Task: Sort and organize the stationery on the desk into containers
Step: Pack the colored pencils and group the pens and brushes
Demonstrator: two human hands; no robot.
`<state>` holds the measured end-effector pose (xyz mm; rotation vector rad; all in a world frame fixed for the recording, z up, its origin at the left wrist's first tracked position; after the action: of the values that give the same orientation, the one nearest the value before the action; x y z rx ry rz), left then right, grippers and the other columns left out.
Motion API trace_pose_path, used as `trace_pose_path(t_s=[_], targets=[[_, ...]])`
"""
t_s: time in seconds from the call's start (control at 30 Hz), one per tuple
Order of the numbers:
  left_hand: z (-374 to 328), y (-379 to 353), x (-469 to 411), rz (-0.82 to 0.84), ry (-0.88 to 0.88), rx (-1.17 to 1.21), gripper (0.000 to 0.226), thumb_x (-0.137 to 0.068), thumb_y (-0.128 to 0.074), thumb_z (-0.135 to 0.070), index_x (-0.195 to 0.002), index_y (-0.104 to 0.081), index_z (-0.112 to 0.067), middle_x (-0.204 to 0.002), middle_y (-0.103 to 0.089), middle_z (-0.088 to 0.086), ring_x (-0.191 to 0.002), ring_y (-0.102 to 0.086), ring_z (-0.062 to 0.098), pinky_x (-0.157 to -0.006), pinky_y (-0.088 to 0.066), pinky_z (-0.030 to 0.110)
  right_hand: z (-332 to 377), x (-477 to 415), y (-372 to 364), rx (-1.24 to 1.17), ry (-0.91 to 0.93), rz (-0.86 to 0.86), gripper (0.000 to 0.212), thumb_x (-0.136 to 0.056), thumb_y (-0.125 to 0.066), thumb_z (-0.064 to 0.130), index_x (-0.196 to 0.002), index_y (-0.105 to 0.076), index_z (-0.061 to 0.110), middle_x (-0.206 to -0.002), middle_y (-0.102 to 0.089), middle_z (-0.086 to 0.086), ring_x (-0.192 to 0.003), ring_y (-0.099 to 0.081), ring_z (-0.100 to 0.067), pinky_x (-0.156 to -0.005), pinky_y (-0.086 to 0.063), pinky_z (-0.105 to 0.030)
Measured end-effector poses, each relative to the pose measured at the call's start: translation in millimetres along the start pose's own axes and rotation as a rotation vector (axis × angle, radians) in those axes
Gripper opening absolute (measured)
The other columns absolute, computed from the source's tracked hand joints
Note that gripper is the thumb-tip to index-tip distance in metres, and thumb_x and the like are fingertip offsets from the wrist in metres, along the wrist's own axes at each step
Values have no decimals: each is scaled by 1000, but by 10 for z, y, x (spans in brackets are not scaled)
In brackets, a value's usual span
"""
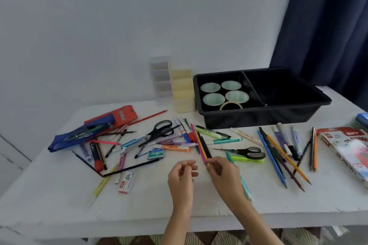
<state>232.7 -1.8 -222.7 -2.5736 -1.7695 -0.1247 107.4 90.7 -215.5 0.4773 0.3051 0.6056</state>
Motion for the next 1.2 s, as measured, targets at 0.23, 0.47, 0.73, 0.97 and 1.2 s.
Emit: trace_pose_path(t_s=[0.23,0.47,0.73,0.97,1.2], targets=[[-27,519,-411,-4,10,26,25,-92,-46,0,-88,-69,-10,-82,-69,8,-74,-65,19,-57,-48,16,514,-324,-559,286,102,54,27,-95,-50,19,-121,-59,24,-121,-57,5,-112,-48,-11,-97,-39,-24],[-54,899,-675,-48,16,54,25,-89,-45,4,-84,-68,-5,-83,-69,12,-73,-64,19,-54,-46,12,643,-665,-1124,746,191,202,34,-98,-43,19,-132,-47,21,-138,-46,-2,-130,-34,-22,-106,-30,-35],[-102,1066,-861,-126,21,66,26,-92,-45,1,-85,-68,-12,-84,-70,6,-76,-65,15,-58,-49,13,563,-727,-1214,766,170,175,31,-97,-41,15,-125,-52,21,-133,-44,-3,-126,-33,-23,-106,-28,-37],[-284,1321,-960,-233,-36,93,25,-91,-44,3,-89,-68,-7,-82,-69,7,-71,-63,11,-58,-49,14,993,-710,-1435,252,239,156,22,-95,-51,15,-115,-60,18,-106,-51,2,-99,-49,-13,-86,-43,-24],[-471,2018,-1176,-394,-148,-63,23,-87,-52,-1,-85,-68,-17,-86,-65,-4,-81,-59,11,-65,-46,14,1588,-628,-1953,-170,278,269,19,-88,-62,7,-104,-63,17,-95,-62,4,-81,-59,-2,-70,-49,-13]])
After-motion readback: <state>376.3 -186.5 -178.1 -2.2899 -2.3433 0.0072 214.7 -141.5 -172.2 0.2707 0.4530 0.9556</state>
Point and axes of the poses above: each hand's wrist, its own x-axis away from the middle knuckle, its own y-axis out of the back of the hand, z = x × y, the point moved 9 cm from there along -x, towards the middle knuckle
